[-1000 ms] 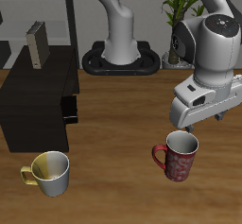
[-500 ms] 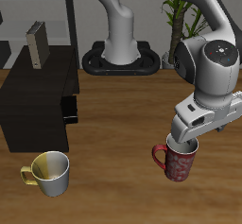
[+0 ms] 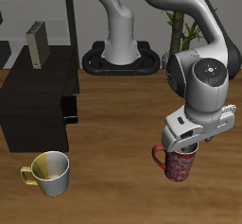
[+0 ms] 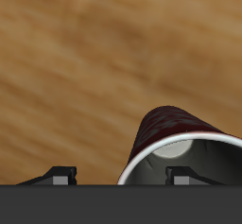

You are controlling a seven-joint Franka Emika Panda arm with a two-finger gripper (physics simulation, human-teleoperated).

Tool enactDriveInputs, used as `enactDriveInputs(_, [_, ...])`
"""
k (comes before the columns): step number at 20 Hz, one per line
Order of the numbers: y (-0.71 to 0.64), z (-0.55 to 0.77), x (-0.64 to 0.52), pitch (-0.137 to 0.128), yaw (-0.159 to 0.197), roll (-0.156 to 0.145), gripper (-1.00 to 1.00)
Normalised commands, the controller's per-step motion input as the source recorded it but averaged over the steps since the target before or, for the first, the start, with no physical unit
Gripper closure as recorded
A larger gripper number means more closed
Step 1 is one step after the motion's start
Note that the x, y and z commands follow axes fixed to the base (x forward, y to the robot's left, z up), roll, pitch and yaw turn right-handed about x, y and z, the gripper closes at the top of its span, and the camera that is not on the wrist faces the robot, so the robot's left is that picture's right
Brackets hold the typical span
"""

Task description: Yellow book upright top shelf and black book top region shelf and red mug top shelf

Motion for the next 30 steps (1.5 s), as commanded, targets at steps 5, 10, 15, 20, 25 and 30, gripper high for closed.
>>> enactDriveInputs(5, [-0.09,-0.06,0.00,0.007,-0.002,-0.002,1.00])
enactDriveInputs(10, [-0.03,-0.04,0.00,0.006,-0.013,0.001,1.00])
enactDriveInputs(15, [-0.10,0.06,-0.08,-0.008,-0.008,-0.005,1.00])
enactDriveInputs(20, [-0.36,0.58,-0.22,-0.085,0.003,-0.094,1.00])
enactDriveInputs(25, [-0.53,0.85,-0.41,-0.097,-0.061,-0.123,1.00])
enactDriveInputs(30, [-0.70,0.76,-0.34,-0.075,-0.030,-0.016,1.00])
